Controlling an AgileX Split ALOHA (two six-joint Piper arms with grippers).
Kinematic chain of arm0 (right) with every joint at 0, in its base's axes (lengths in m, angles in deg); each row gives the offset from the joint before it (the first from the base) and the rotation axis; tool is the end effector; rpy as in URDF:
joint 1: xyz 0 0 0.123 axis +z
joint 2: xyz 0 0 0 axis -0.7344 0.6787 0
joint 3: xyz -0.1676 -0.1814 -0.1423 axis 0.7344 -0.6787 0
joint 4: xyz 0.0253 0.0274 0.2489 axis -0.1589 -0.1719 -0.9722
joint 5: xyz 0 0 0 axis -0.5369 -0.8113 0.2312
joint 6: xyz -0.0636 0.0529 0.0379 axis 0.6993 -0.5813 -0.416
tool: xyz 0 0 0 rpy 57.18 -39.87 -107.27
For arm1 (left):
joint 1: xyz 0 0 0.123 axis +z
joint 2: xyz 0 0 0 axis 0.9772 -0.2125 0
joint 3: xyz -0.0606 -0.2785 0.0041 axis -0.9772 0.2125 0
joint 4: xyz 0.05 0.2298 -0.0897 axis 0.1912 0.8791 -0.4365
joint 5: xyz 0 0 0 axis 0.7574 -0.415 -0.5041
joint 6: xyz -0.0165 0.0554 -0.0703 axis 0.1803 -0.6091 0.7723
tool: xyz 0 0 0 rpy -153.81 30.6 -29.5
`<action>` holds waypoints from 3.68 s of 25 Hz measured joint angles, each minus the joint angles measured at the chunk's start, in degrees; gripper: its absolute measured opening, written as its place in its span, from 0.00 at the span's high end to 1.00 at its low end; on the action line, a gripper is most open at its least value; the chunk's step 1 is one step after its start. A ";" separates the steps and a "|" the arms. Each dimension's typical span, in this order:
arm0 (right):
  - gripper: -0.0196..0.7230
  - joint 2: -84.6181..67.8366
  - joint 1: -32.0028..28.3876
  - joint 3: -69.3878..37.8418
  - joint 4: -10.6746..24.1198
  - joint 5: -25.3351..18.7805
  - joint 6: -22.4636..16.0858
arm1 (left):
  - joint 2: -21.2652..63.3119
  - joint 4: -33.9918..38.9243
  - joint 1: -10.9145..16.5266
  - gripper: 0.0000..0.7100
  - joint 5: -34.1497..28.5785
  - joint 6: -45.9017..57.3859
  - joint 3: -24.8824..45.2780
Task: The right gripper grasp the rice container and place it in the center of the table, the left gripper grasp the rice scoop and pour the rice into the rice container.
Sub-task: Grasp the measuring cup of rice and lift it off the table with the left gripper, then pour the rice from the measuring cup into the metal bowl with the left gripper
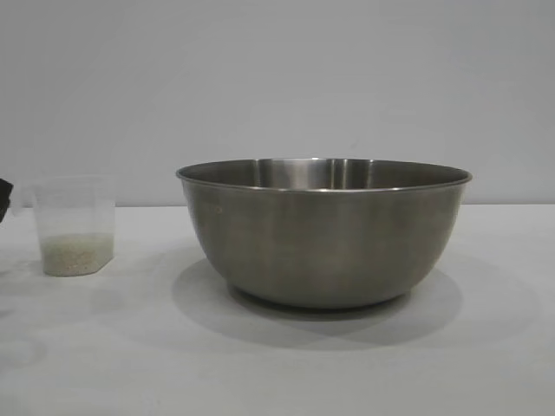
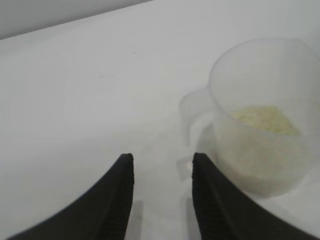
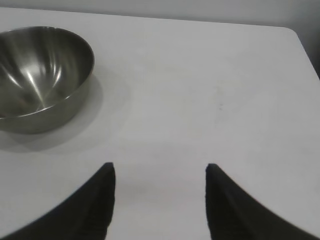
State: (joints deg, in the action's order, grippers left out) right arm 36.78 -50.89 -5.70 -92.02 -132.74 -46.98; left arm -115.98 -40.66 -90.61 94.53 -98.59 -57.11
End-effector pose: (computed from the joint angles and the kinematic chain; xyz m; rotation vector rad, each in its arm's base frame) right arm -0.0100 0.0165 0.2684 -0.1909 2.1034 0.0607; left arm 0.2520 -0.0482 0.0936 0.2627 1.9603 0.0239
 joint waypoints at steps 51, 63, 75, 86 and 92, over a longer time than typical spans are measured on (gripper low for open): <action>0.47 0.00 0.00 0.00 0.00 0.00 0.00 | 1.96 17.97 -0.14 1.00 0.22 -10.85 -14.48; 0.47 0.00 0.00 0.00 0.00 0.00 0.00 | 5.69 25.68 -12.51 1.00 -12.97 -50.50 -26.19; 0.47 0.00 1.10 0.00 -0.01 0.00 0.00 | 5.69 52.53 -15.83 1.00 -20.96 -69.06 -35.83; 0.47 0.00 1.10 0.00 -0.11 0.00 0.00 | 5.69 71.69 -17.04 1.00 -26.42 -73.28 -42.26; 0.47 0.00 1.10 0.00 -0.11 0.00 0.00 | 5.69 72.08 -17.61 1.00 -26.63 -76.58 -42.65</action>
State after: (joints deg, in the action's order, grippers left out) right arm 36.78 -49.78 -5.70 -92.14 -132.74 -46.98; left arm -110.29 31.42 -108.21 67.91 -175.17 -99.76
